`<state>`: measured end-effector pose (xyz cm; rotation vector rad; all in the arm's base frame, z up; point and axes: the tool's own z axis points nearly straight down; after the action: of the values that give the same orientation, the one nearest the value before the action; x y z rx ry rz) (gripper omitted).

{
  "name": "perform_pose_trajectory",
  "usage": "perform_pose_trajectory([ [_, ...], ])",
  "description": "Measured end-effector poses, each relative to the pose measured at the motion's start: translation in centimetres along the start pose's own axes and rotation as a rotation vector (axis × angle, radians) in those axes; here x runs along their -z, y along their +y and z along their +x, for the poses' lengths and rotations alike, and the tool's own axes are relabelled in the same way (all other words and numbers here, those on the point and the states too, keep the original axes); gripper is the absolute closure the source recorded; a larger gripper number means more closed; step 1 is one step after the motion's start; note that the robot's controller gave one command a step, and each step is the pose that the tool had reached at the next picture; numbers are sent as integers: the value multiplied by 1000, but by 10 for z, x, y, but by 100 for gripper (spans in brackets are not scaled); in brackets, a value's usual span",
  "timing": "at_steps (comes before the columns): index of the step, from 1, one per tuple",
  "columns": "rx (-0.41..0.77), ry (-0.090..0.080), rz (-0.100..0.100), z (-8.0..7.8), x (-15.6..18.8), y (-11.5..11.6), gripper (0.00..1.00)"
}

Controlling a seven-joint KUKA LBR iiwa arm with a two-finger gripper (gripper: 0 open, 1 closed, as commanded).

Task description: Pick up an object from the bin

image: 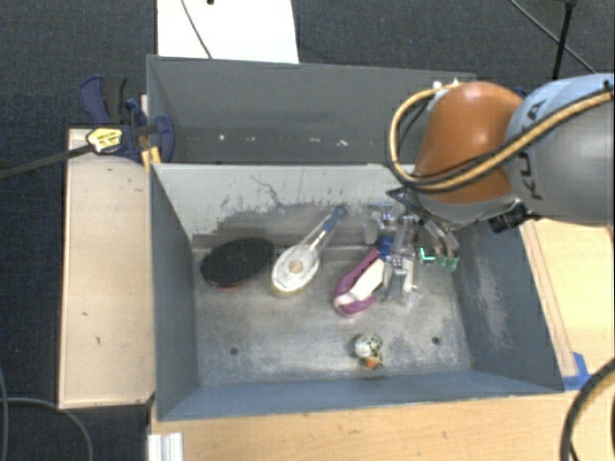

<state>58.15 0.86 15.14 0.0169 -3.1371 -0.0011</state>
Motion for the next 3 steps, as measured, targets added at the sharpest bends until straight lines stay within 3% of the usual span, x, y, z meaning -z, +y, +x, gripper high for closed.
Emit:
perform_pose_trajectory([
  [1, 486, -2, 1, -10, -83, -9, 0],
  [2, 568, -12, 2, -6, -49, 12, 0],
  [3, 620, -13, 3, -8, -35, 5, 0],
])
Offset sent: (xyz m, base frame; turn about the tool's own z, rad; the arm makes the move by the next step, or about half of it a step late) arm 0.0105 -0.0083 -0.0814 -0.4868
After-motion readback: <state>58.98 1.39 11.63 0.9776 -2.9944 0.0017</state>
